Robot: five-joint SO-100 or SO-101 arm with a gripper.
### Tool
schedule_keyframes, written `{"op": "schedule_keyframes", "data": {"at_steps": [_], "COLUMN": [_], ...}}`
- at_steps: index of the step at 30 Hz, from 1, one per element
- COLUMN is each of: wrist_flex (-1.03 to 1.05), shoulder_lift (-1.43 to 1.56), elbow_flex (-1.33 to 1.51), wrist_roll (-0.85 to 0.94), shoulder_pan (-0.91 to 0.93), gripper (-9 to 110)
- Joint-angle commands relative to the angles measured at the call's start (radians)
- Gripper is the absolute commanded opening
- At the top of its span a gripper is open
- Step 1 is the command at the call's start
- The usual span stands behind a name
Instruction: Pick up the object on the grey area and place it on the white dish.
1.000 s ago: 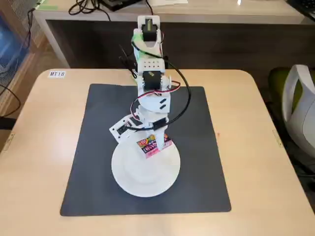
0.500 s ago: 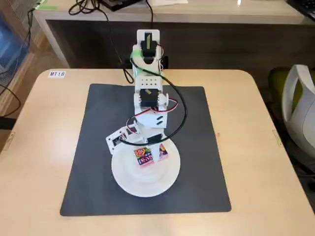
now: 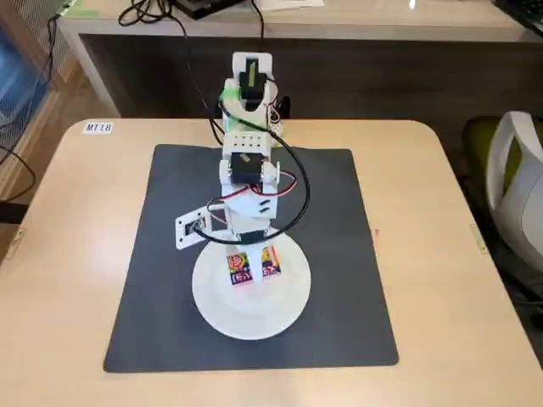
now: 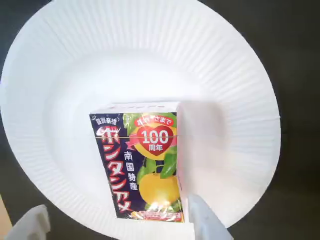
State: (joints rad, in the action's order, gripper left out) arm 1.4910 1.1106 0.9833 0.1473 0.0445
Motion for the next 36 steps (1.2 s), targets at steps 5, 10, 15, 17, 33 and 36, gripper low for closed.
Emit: {"op": "schedule_keyframes", "data": {"at_steps": [5,10,15,17,33,36], "wrist_flex": [0.075,0.114,0.034,-0.086,-0.561,-0.558], "shoulder_lift": [0.281,0.480,0.782,0.965,1.911,2.014], "elbow_flex": [-0.049,0.000,0.261,0.472,1.698,1.813], "wrist_roll": [-0.218,-0.314,-0.374,-0.396,-0.244,-0.222], "shoulder_pan": [0.025,0.017,0.026,0.035,0.041,0.038], "gripper": [0,0,0,0,0,0]}}
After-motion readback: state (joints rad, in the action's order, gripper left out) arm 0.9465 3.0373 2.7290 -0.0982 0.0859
